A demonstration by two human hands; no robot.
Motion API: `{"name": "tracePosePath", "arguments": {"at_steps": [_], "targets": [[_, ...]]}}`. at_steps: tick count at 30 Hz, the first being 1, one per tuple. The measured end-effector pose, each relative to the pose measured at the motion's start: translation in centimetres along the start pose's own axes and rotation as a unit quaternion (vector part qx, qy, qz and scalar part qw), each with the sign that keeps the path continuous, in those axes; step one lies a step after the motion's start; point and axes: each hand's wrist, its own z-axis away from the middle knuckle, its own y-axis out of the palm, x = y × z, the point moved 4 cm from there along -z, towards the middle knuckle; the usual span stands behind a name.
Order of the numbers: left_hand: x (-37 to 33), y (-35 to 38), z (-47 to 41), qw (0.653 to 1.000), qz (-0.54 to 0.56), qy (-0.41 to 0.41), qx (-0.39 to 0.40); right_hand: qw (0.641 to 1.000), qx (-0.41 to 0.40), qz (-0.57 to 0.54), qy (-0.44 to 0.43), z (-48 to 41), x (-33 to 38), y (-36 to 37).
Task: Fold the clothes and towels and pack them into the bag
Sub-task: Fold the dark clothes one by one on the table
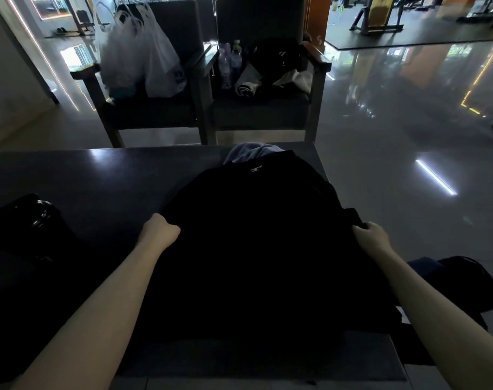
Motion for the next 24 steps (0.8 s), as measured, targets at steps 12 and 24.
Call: {"name": "tracePosePath", "arguments": {"at_steps": [12, 24], "targets": [[-2.4, 4.3, 8.4, 0.931, -0.194, 0.303, -0.062, 0.995, 0.069, -0.006, 0.07, 5.5, -4.1, 0.0], [3.3, 8.4, 16.8, 0.937, -0.207, 0.273, 0.069, 0.998, -0.019, -0.052, 0.031, 13.6, -5.8, -3.1]]}}
